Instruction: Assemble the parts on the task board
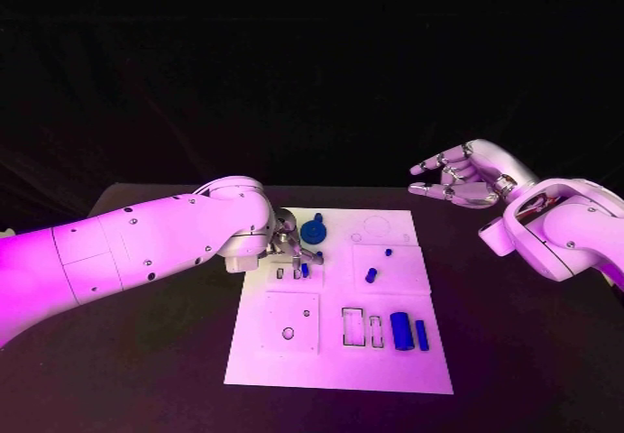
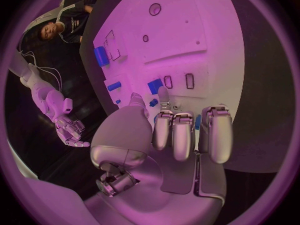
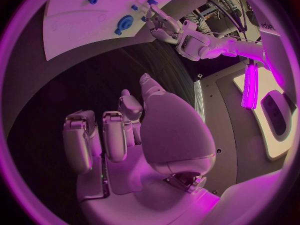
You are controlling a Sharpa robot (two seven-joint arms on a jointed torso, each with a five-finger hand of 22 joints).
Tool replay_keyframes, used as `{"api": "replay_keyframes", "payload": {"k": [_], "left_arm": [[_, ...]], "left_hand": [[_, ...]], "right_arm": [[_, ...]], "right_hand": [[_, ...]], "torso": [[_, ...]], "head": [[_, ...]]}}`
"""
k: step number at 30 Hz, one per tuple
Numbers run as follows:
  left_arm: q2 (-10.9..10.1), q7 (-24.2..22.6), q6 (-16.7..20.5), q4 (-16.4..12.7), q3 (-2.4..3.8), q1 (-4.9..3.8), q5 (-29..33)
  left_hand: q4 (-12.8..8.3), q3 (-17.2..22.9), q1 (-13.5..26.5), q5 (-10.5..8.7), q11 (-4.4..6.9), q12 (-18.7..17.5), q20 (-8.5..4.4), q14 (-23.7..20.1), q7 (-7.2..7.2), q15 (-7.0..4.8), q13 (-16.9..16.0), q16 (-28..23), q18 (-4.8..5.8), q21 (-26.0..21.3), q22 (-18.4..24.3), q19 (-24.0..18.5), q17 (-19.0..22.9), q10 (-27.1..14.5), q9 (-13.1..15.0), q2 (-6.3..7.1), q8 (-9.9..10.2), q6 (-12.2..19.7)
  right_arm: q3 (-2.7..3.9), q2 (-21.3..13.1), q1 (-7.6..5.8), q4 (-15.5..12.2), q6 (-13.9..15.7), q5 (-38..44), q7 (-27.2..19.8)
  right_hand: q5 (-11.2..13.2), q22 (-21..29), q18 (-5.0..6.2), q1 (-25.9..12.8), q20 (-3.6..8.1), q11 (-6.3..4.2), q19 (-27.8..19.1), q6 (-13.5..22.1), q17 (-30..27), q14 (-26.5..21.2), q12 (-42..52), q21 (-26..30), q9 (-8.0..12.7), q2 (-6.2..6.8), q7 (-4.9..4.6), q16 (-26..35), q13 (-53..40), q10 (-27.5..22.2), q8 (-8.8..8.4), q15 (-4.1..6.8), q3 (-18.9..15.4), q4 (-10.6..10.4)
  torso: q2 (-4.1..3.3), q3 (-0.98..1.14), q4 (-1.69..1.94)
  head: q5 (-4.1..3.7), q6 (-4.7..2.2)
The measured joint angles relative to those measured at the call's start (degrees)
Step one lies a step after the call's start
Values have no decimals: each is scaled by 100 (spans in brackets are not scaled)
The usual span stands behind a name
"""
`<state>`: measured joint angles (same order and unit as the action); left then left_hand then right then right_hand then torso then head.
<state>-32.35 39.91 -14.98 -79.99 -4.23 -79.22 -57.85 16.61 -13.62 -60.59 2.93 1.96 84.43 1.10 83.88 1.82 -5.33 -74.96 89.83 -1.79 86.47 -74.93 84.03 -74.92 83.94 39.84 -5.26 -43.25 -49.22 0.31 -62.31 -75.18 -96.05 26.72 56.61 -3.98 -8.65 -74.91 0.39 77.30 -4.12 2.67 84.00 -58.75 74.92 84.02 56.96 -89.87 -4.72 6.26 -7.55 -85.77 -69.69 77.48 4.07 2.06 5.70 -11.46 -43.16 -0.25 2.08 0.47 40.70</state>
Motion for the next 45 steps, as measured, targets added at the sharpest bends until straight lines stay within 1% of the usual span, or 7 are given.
{"api": "replay_keyframes", "payload": {"k": [13, 22, 29, 34, 40, 43, 45], "left_arm": [[63, 6, -179, 101, -21, 23, -28], [97, 7, -206, 127, -35, 49, -34], [115, 8, -206, 127, -37, 55, -37], [121, 9, -190, 126, -37, 58, -38], [129, 9, -109, 126, -37, 60, -17], [131, 9, -53, 124, -32, 56, 12], [132, 9, -26, 123, -31, 54, 36]], "left_hand": [[-42, 42, -190, 0, 0, -23, 0, 0, 21, 0, 0, 0, 0, 0, 0, 0, 1, 0, 116, -190, 1, 21], [-71, 73, -251, 0, -1, -23, 0, 0, 21, 0, 0, 0, 0, 0, 1, 0, 1, 0, 145, -189, 2, 21], [-77, 309, -402, 0, -1, -23, 0, 0, 21, 1, -5, 0, 0, 0, 1, 0, 1, -1, 220, -220, 7, 61], [-75, 644, -549, 0, -1, -46, 0, -1, 21, 1, -15, 0, 0, 0, 1, 0, 1, -1, 274, -219, 79, 102], [-214, 1393, -929, 0, -18, -77, 0, -10, -11, 14, -40, 0, 0, 0, 1, 0, 1, -17, 306, -251, 226, 196], [-349, 1865, -1122, 16, -9, -111, 1, 12, 13, 10, -42, 0, 0, 0, 1, 0, 1, -8, 301, -134, 330, 236], [-453, 2438, -1273, 225, -2, -178, -1, 21, 32, 2, -42, 0, 0, 0, 1, -2, 2, 1, 279, 17, 437, 282]], "right_arm": [[0, 22, 0, 18, -3, -5, 14], [0, 40, 0, 30, -13, -7, 22], [0, 51, 0, 40, -32, -7, 28], [0, 68, 0, 55, -58, -7, 35], [-2, 92, 0, 76, -104, -7, 51], [-2, 99, 0, 86, -130, -5, 61], [-2, 104, 0, 90, -145, -3, 69]], "right_hand": [[-80, 1, 0, 23, 0, 0, 0, 16, -1, 0, 0, 0, 5, -23, -16, 0, 6, 0, 0, 0, -32, 0], [-89, 1, 0, 23, 0, 0, 0, 16, -1, 0, 0, 0, 5, -23, -16, 0, 6, 0, 0, 0, -32, 0], [-105, -3, 0, 23, 0, 0, 0, 16, -2, 0, 0, 0, 4, -23, -16, 0, 5, 0, 0, 0, -32, 0], [-123, -3, 0, 24, 0, 0, 0, 16, -2, 0, 0, 0, 4, -24, -16, 0, 5, 0, 0, 0, -32, 0], [-123, -3, 0, 45, 0, 0, 0, 16, 3, 0, 0, 0, 4, -45, -16, 0, 11, 1, 0, 0, -31, 0], [-123, -3, 0, 45, 0, 0, 0, 16, 2, 0, 0, 0, 4, -45, -16, 0, 11, 1, 0, 0, -31, 0], [-123, -3, 0, 45, 0, 0, 0, 16, 2, 0, 0, 0, 4, -45, -16, 0, 11, 1, 0, 0, -31, 0]], "torso": [[0, -1, 3], [1, -1, 2], [3, 3, 1], [3, 3, 1], [3, 5, 1], [4, 5, 1], [3, 5, 1]], "head": [[-8, 27], [-3, 40], [4, 54], [-2, 56], [-5, 54], [-4, 57], [-5, 61]]}}
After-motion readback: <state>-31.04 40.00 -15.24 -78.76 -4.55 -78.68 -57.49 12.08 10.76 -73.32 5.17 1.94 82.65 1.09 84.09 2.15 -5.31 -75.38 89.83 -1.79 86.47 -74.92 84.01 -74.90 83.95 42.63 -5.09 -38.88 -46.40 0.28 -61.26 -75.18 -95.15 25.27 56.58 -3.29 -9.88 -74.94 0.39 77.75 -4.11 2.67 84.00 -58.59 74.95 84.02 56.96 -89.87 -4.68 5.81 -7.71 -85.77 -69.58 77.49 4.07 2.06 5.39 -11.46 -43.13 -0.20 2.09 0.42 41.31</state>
